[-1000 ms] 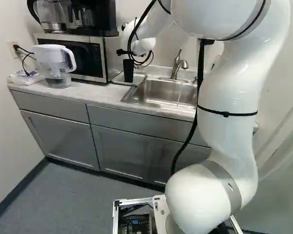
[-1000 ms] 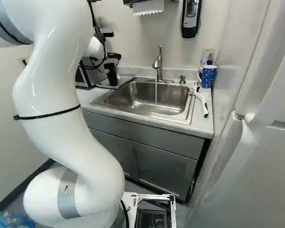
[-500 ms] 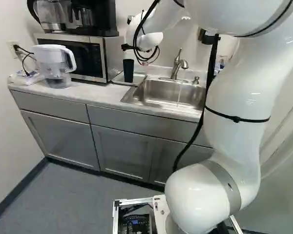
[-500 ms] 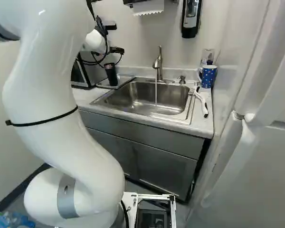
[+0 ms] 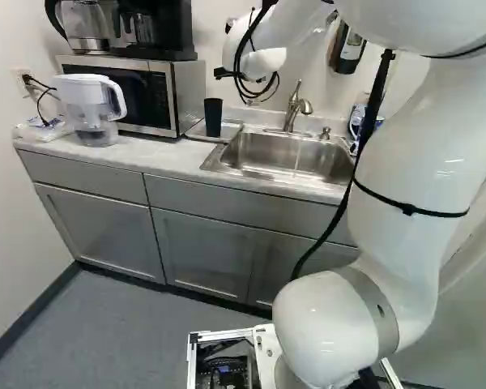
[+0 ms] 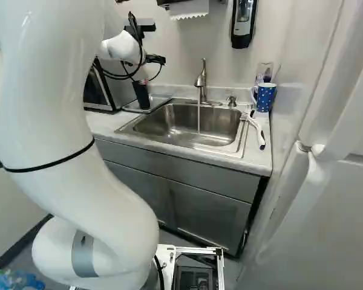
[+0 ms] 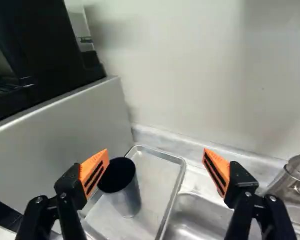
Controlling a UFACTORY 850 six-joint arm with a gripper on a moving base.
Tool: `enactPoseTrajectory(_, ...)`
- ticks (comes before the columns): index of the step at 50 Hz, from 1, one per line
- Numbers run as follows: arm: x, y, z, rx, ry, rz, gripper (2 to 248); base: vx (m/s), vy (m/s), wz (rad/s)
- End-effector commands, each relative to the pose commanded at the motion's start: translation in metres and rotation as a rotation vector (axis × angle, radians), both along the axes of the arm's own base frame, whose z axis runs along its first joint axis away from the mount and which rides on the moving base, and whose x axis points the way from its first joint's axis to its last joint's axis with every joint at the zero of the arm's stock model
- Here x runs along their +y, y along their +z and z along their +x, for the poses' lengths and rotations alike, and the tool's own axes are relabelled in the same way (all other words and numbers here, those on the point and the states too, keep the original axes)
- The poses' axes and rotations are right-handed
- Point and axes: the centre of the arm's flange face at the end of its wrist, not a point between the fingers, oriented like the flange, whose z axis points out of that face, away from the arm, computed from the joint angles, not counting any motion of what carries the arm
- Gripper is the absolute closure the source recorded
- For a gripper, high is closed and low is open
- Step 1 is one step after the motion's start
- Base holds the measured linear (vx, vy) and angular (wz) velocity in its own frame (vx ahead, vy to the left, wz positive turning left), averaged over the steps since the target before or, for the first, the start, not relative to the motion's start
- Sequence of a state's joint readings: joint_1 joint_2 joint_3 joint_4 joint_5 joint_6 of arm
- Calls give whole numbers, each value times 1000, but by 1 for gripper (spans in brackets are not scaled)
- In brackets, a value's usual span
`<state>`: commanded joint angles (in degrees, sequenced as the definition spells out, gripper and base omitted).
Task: Rinse the cup and place it in the tray
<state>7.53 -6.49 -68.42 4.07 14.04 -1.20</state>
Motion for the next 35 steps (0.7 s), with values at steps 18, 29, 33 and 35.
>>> enactPoseTrajectory(18, -28, 0, -9, 2, -47, 0, 3, 0, 0, 0)
enactPoseTrajectory(29, -45, 0, -13, 2, -77, 0, 3, 0, 0, 0)
enactPoseTrajectory(33, -52, 0, -14, 2, -88, 0, 3, 0, 0, 0)
enactPoseTrajectory(35, -55, 0, -14, 2, -94, 0, 3, 0, 0, 0)
